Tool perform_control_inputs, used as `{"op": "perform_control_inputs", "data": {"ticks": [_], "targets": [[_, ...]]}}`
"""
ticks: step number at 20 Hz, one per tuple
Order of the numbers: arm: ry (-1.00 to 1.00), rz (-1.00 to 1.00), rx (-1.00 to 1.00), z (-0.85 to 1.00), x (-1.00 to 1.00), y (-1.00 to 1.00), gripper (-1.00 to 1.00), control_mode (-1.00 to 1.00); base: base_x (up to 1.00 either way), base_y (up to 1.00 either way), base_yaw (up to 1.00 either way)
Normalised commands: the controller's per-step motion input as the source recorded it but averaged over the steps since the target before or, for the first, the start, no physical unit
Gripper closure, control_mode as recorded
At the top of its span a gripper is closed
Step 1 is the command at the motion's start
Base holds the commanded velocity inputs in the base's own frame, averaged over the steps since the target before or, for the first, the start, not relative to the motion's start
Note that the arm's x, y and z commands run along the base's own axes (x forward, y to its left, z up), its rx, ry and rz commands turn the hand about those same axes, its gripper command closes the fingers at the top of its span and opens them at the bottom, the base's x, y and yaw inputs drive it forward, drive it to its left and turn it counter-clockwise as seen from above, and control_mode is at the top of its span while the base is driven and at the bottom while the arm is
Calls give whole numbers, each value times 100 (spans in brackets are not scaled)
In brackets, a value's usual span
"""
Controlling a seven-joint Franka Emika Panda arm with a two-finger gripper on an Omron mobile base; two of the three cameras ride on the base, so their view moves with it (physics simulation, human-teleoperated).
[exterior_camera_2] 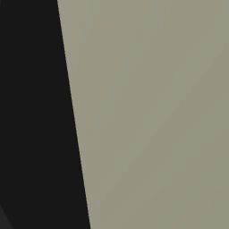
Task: Get the candle and the beer from the cabinet and move them to the dining counter.
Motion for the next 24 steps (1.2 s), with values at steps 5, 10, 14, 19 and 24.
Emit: {"op": "perform_control_inputs", "data": {"ticks": [5, 10, 14, 19, 24], "targets": [[-10, 0, 0, 0, -16, 2, -100, -100, 0, 0, 0], [-42, 0, 0, 10, -22, 23, -100, -100, 0, 0, 0], [-30, 0, -3, 31, -3, 34, -100, -100, 0, 0, 0], [-21, 0, -5, 44, -2, 35, -100, -100, 0, 0, 0], [-17, 0, 0, 52, -4, 24, -100, -100, 0, 0, 0]]}}
